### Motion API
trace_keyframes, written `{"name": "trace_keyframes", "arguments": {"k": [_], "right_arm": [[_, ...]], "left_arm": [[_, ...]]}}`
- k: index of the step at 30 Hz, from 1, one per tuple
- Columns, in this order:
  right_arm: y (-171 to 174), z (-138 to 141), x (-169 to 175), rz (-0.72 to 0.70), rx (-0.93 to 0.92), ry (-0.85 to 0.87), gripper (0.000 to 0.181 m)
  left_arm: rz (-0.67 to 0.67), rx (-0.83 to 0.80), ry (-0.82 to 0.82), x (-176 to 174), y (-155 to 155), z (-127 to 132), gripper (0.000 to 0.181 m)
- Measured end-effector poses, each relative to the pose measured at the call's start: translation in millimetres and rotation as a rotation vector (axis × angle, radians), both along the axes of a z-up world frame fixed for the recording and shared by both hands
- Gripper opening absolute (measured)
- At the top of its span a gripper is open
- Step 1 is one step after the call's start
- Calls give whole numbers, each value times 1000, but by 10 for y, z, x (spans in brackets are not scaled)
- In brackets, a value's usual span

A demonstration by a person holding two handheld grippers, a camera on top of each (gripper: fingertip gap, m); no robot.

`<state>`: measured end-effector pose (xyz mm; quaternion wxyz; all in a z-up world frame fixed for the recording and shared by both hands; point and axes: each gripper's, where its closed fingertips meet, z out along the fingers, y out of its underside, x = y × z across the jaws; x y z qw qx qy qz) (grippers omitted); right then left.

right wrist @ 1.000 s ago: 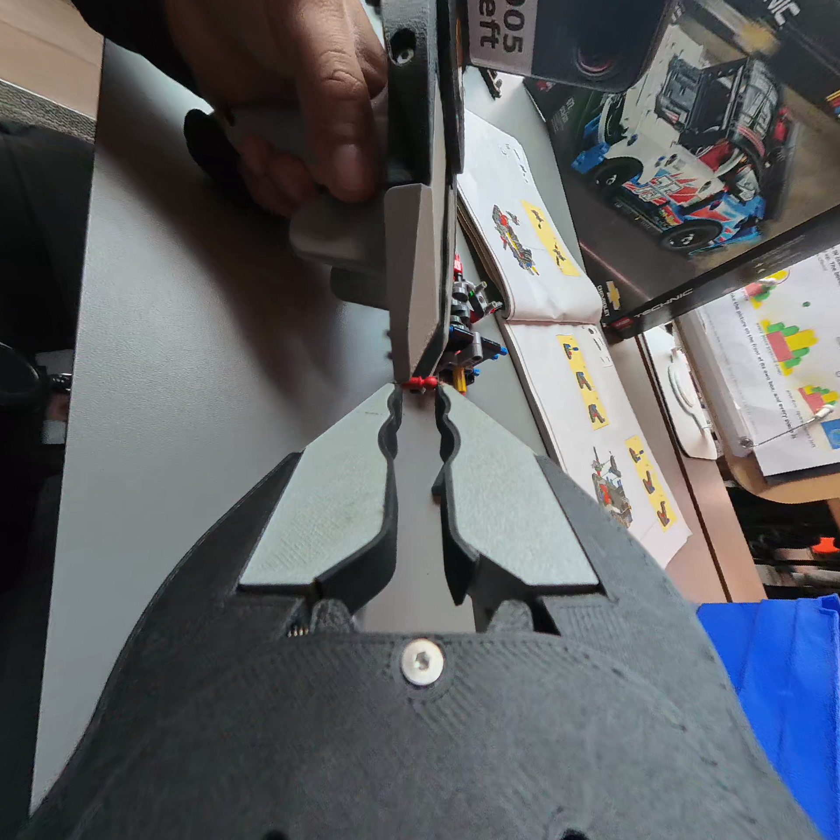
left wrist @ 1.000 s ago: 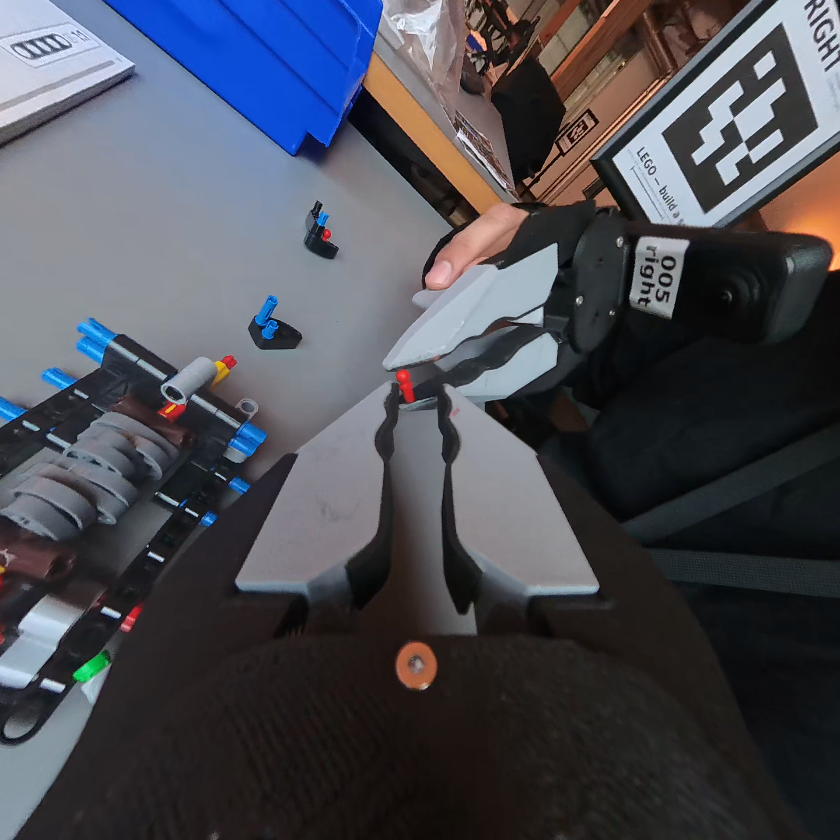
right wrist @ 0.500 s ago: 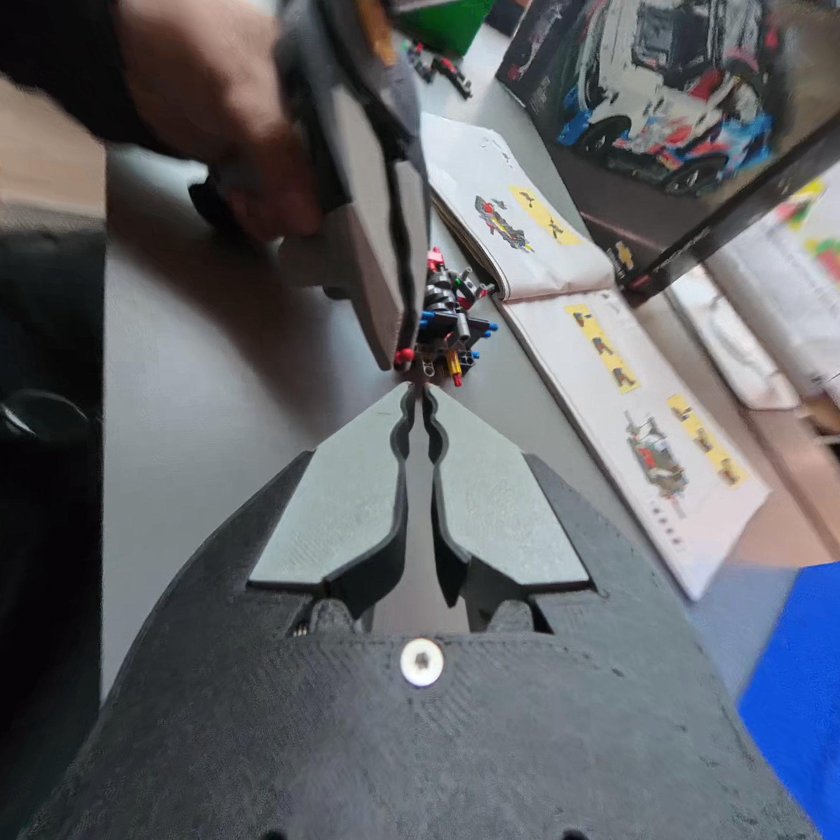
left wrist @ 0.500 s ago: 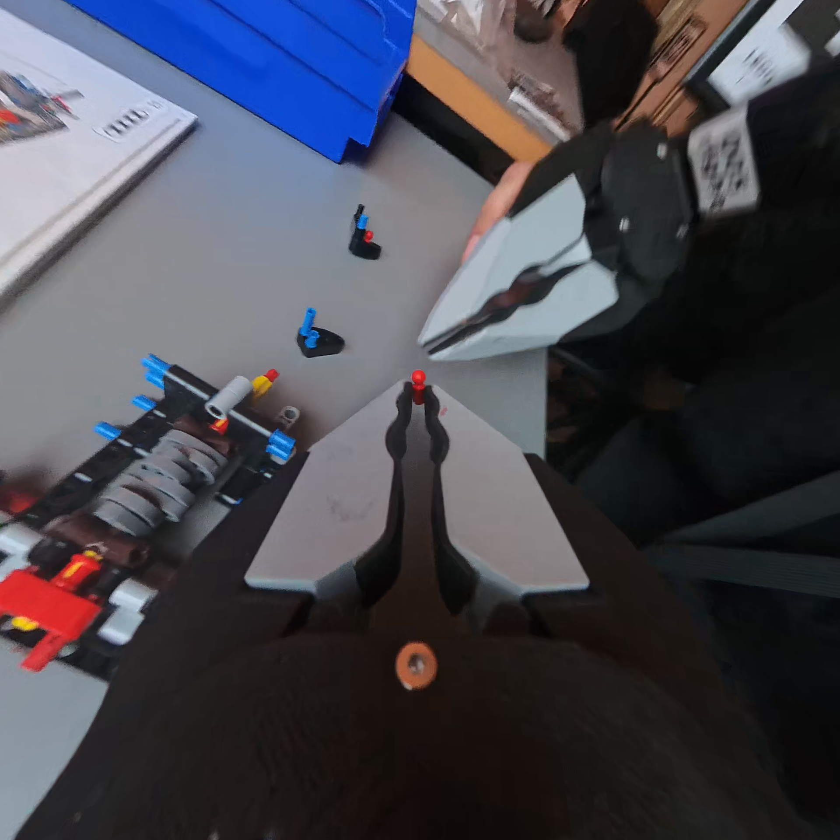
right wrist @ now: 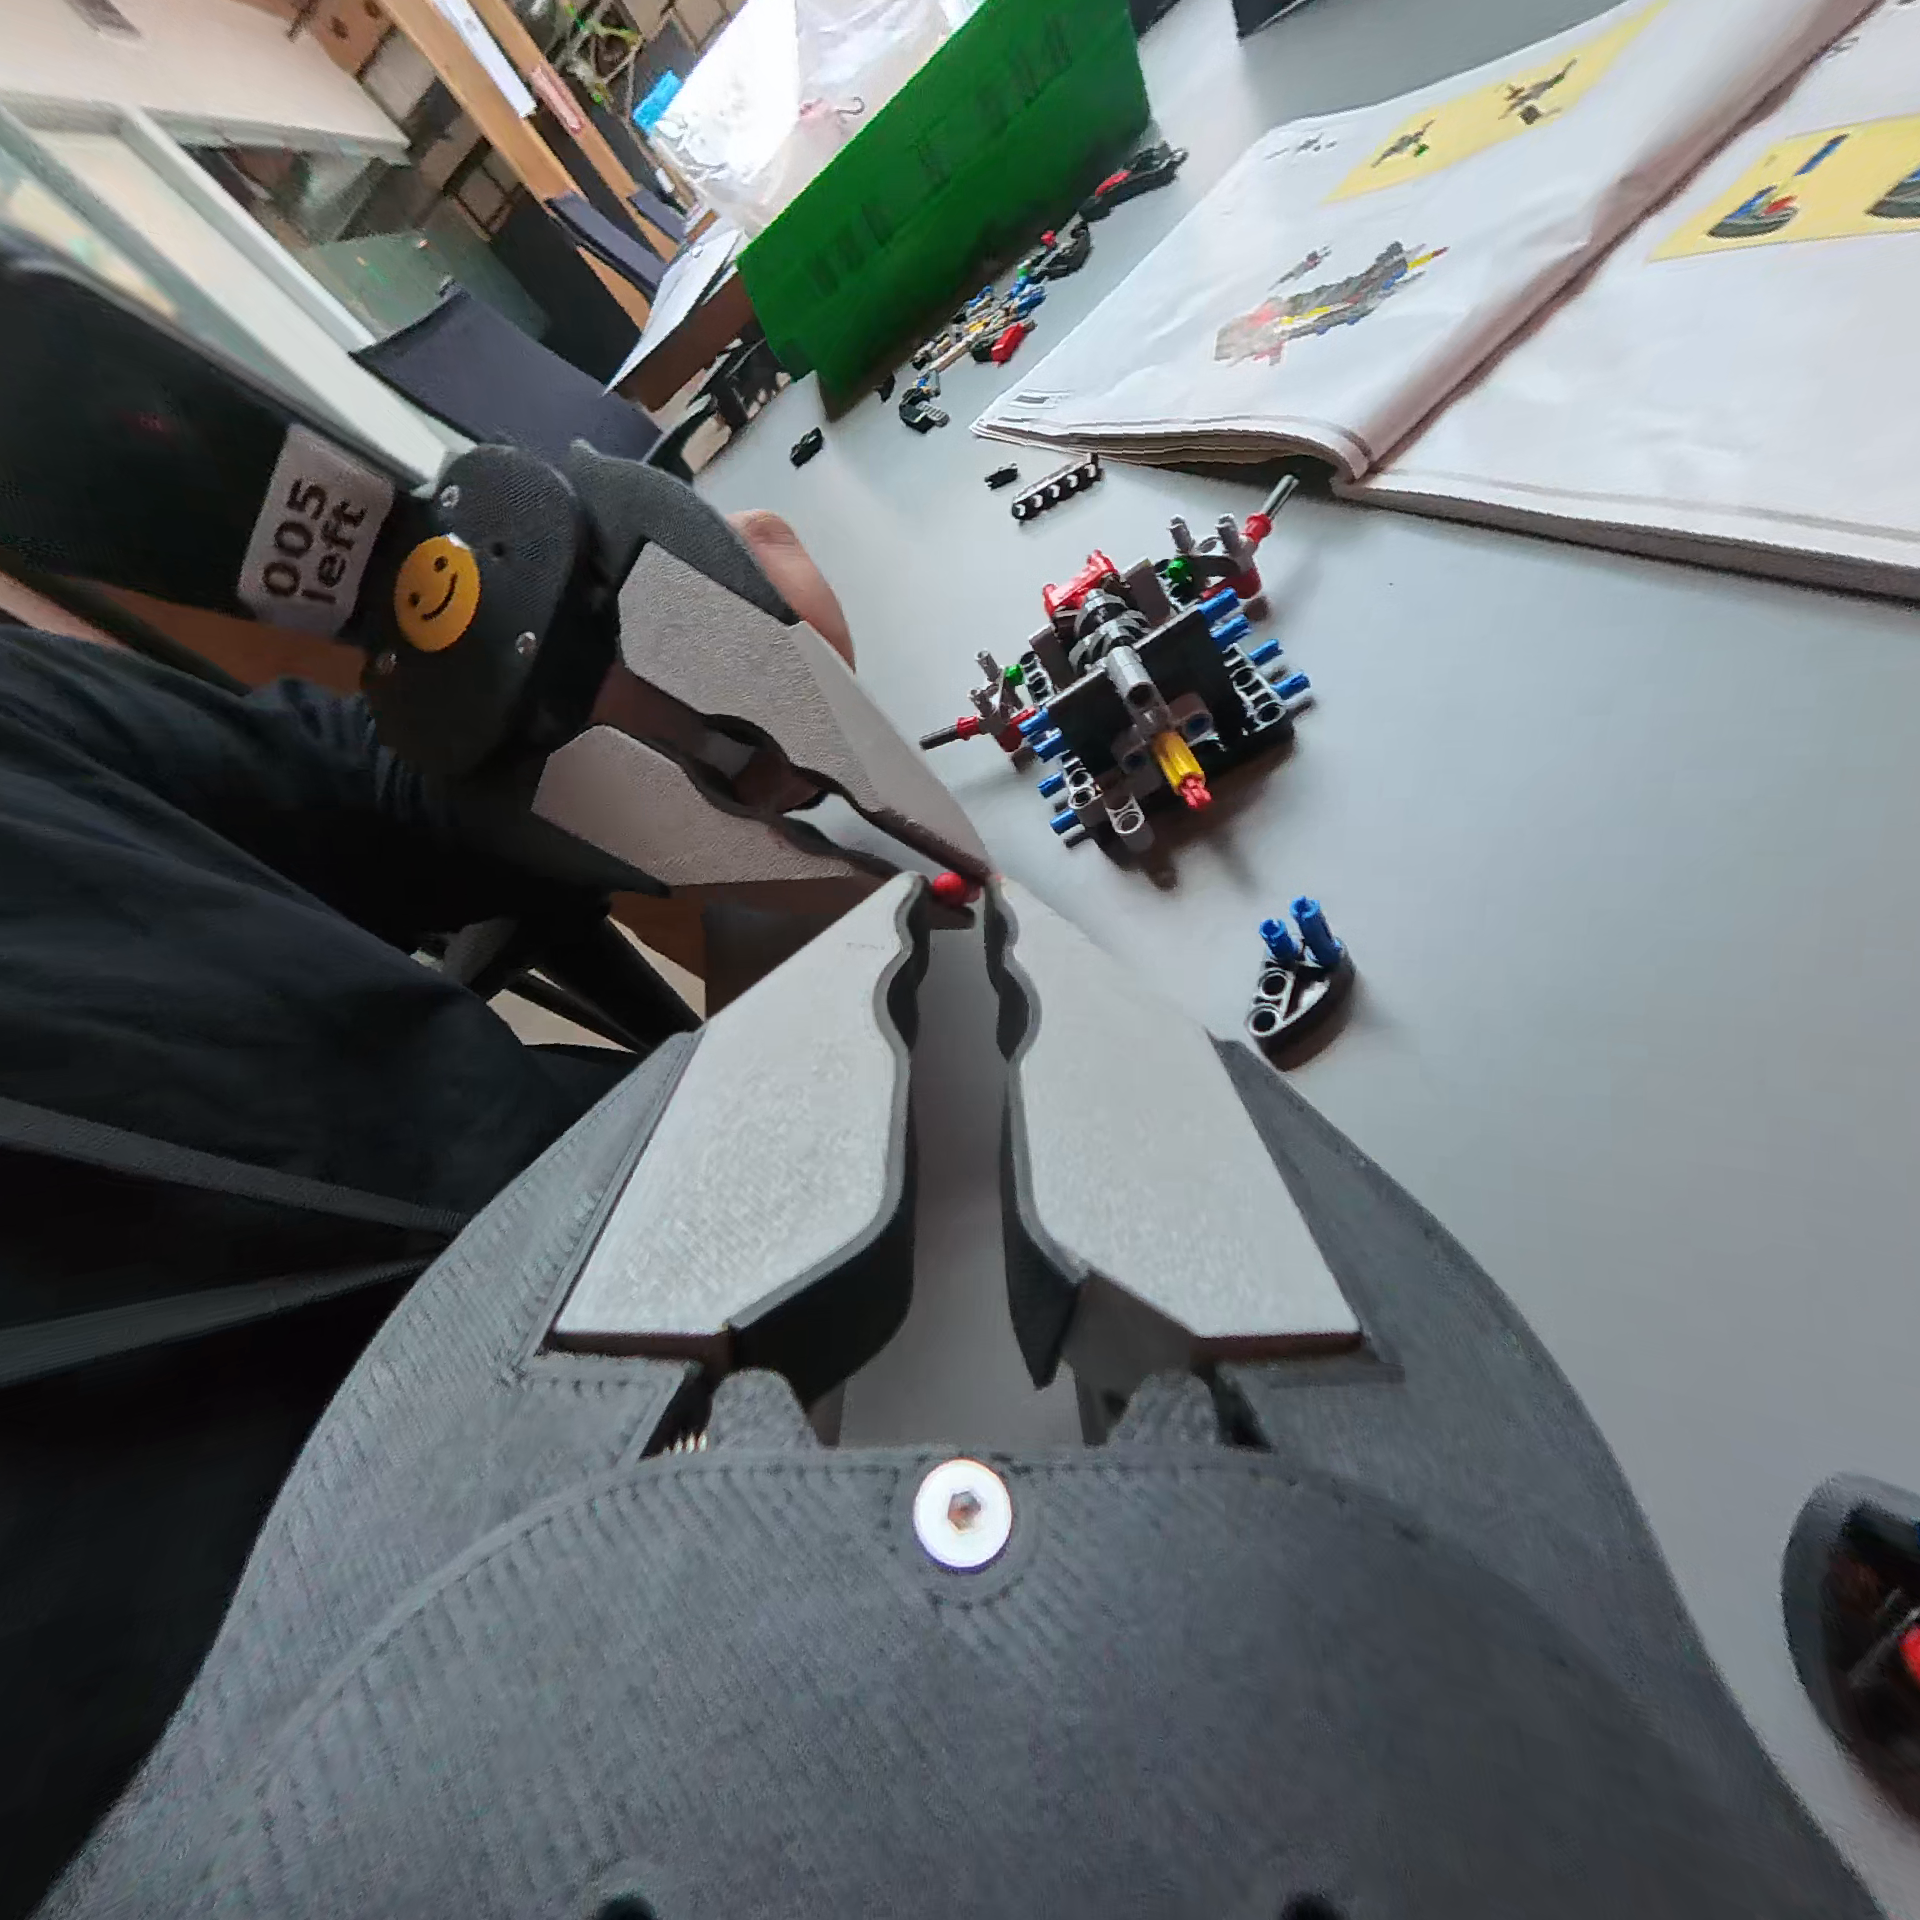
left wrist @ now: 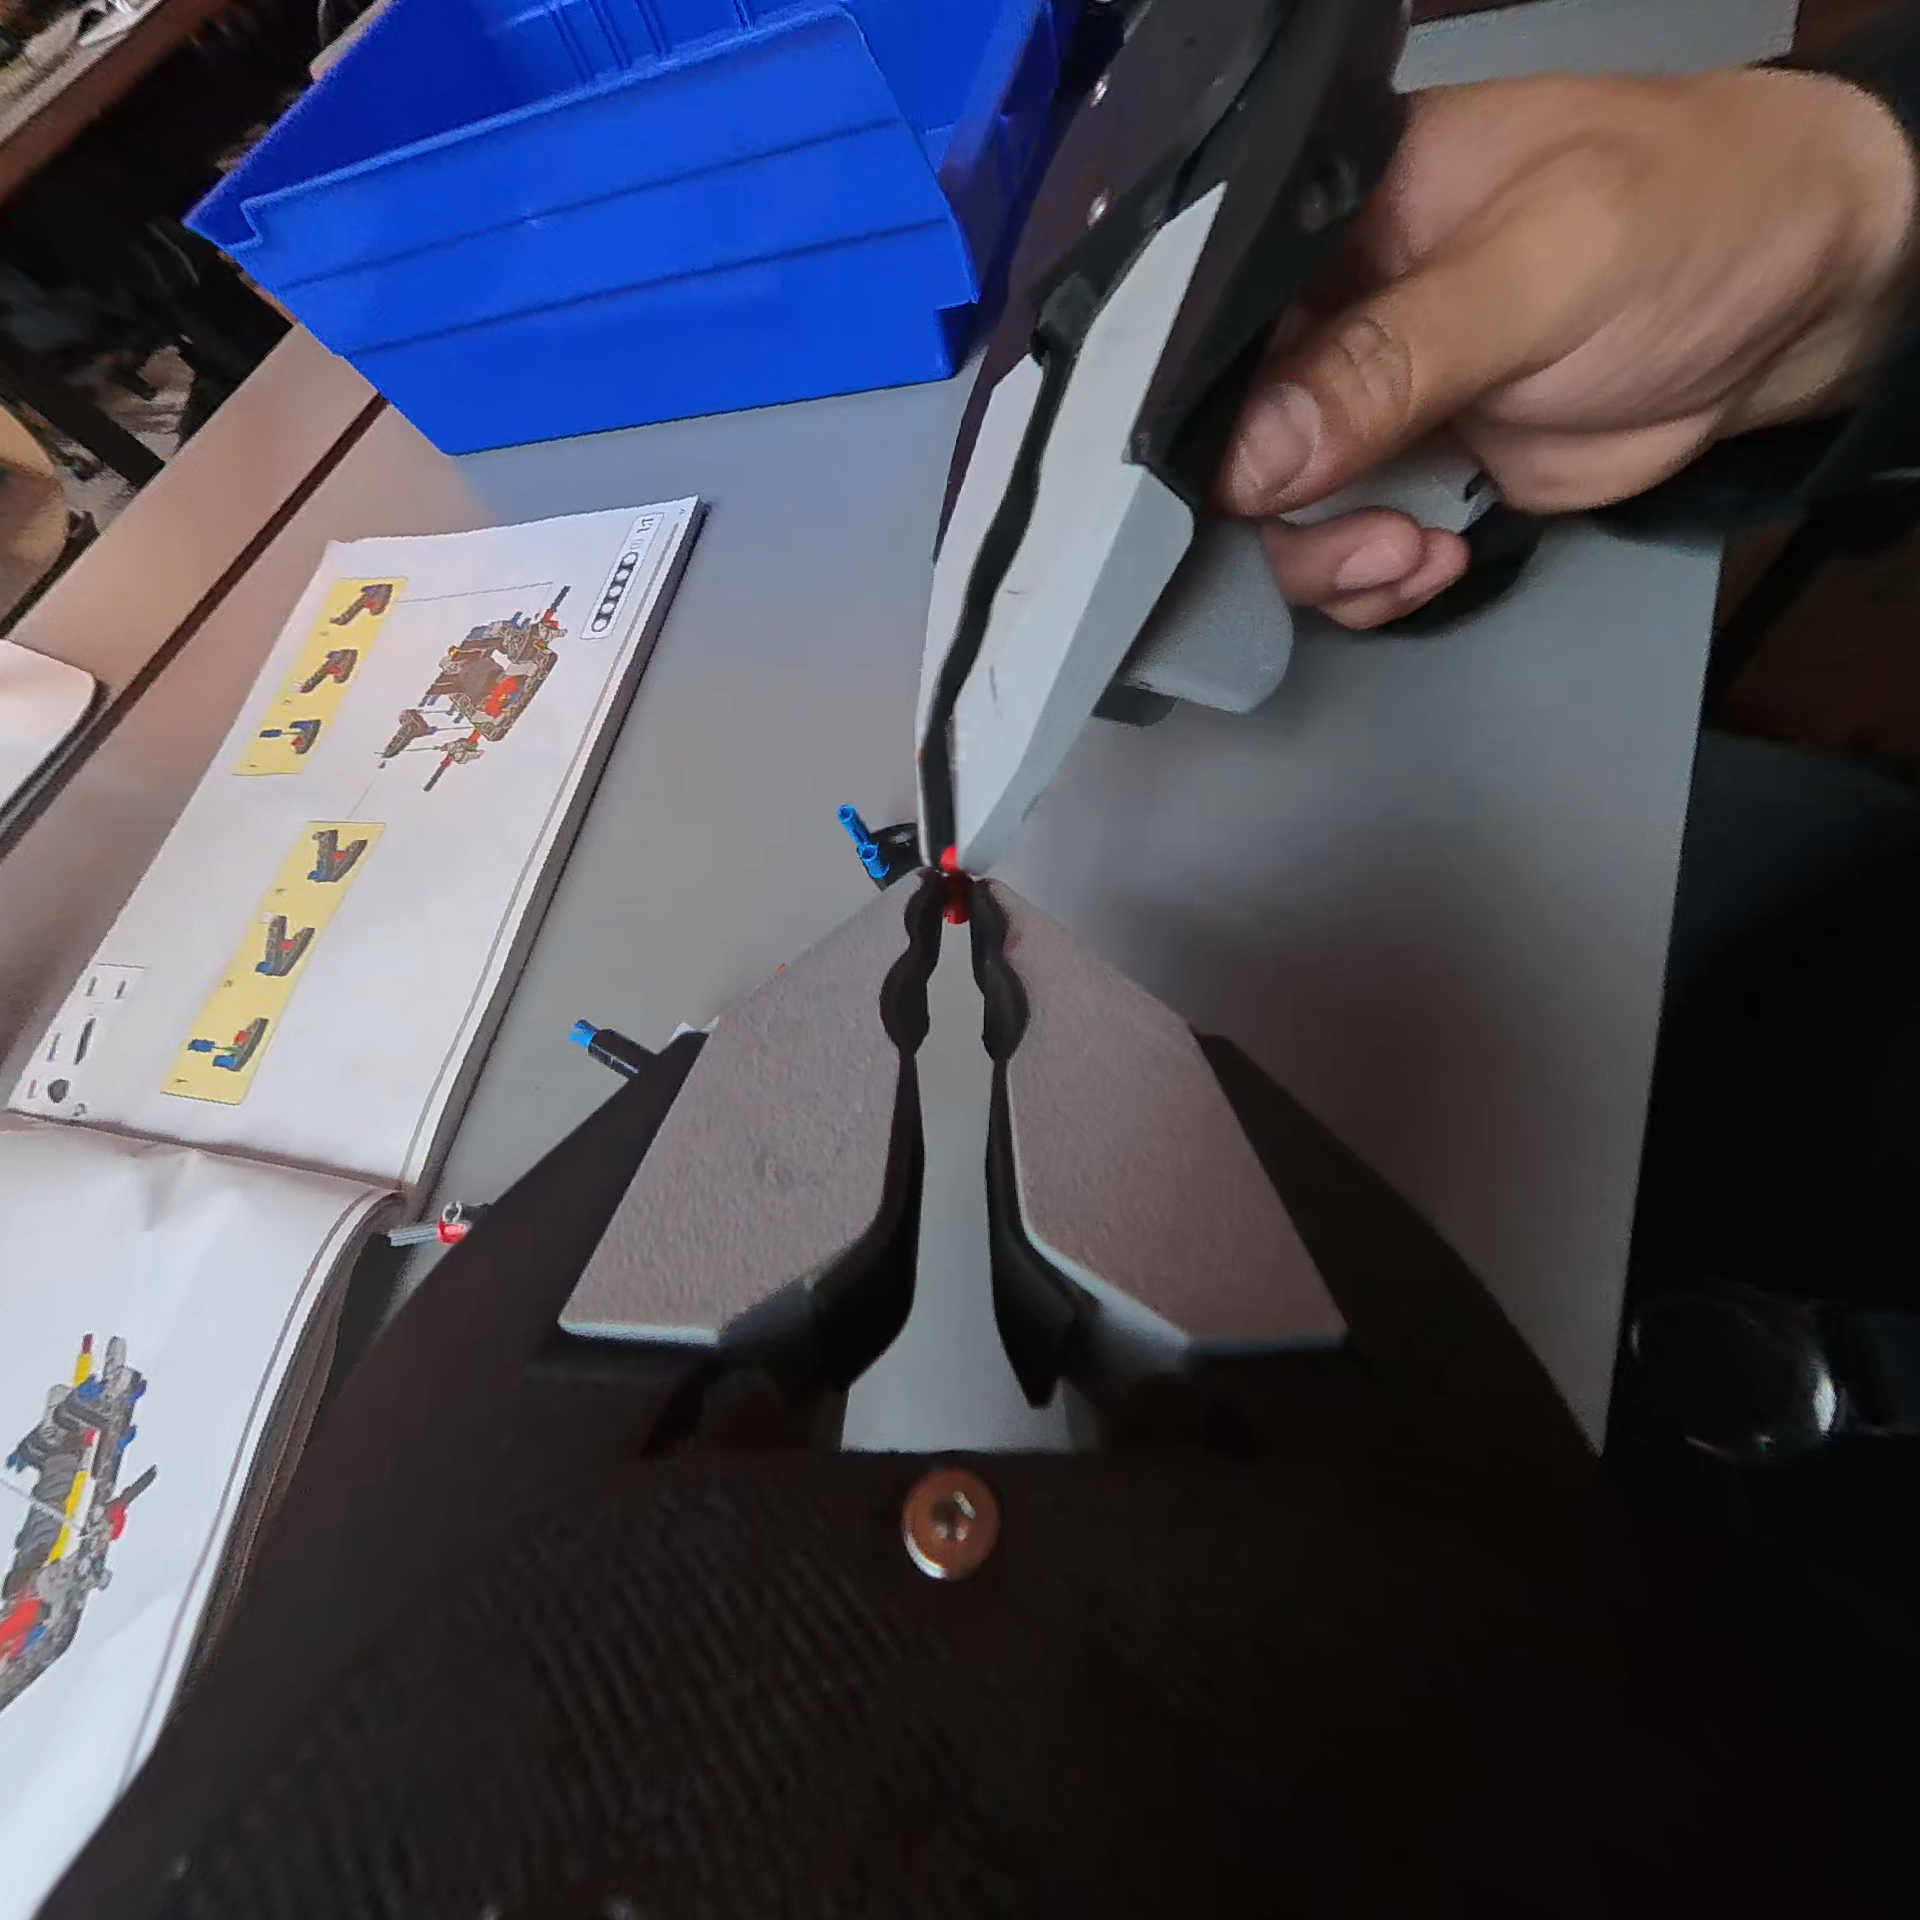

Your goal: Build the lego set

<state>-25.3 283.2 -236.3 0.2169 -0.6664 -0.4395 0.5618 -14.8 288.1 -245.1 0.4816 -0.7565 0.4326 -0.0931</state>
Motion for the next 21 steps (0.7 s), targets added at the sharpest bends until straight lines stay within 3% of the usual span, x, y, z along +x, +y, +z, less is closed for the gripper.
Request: {"name": "trace_keyframes", "arguments": {"k": [6,12,14,18,21], "right_arm": [[15,-64,-1,-25,56,-49,1],[26,-67,82,-18,78,-62,1],[135,-105,181,-53,129,-91,1],[452,-171,390,-143,250,-165,1],[508,-144,405,-142,265,-163,1]], "left_arm": [[26,50,106,-2,27,-63,2],[2,-20,29,39,-11,-63,4],[15,-50,60,-38,18,-108,17],[-23,-112,120,-55,116,-98,20],[-70,-129,228,-56,284,-83,19]]}}
